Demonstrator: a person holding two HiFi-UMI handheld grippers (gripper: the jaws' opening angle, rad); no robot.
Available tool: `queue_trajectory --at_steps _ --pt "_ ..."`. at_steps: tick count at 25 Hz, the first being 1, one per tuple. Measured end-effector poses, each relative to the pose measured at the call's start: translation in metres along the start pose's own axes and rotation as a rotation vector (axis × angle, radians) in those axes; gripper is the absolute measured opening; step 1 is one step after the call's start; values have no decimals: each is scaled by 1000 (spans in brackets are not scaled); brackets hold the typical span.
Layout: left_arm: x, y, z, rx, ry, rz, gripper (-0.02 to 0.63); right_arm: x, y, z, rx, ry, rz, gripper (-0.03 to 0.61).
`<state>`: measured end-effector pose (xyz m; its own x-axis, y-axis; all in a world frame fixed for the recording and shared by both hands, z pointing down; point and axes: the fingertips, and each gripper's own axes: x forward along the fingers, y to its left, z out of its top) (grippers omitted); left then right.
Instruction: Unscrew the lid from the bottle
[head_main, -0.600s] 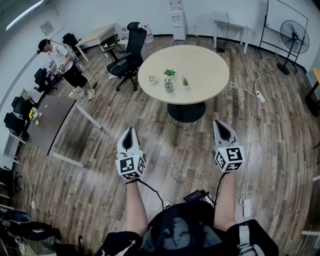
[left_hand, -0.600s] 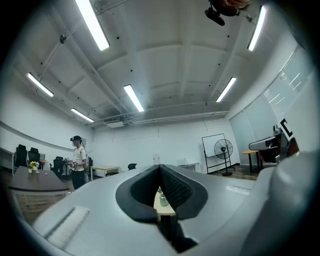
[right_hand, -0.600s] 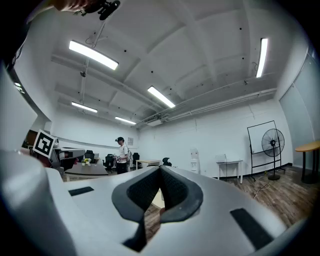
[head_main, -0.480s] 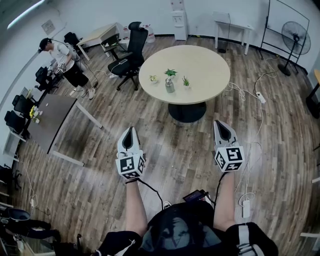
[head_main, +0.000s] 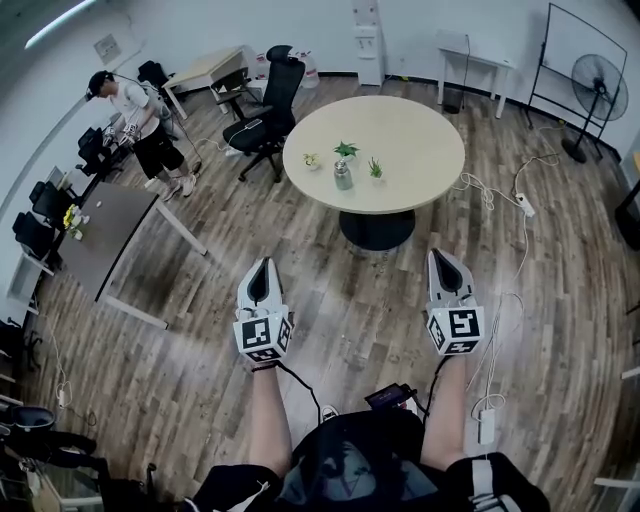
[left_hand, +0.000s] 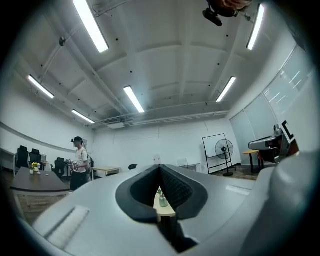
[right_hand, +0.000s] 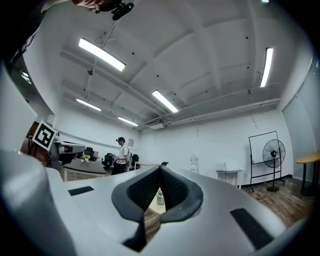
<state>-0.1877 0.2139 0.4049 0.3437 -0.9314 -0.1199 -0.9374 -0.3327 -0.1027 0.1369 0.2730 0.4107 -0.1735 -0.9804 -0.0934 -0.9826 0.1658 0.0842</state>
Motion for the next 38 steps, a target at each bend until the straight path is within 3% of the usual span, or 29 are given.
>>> queue_trajectory --at_steps 5,11,18,23,27,31,38 --pt "12 -12 0 21 6 6 2 2 -24 0 83 -47 -15 3" --pt "29 -22 -4 11 13 49 2 13 -52 -3 58 -53 -28 3" --pt "99 -30 -24 17 -13 -18 2 66 -80 -27 96 -56 -35 3" --pt "184 -20 -66 -21 -14 -54 2 133 -97 -51 69 -29 -40 3" --pt "278 6 -93 -12 -4 -80 2 222 -113 -64 42 -7 -57 3" --pt "358 43 -114 -57 27 -123 2 310 -116 -66 51 19 -61 3" --pt "446 74 -119 -80 -59 -119 3 410 -113 -75 49 34 -28 5"
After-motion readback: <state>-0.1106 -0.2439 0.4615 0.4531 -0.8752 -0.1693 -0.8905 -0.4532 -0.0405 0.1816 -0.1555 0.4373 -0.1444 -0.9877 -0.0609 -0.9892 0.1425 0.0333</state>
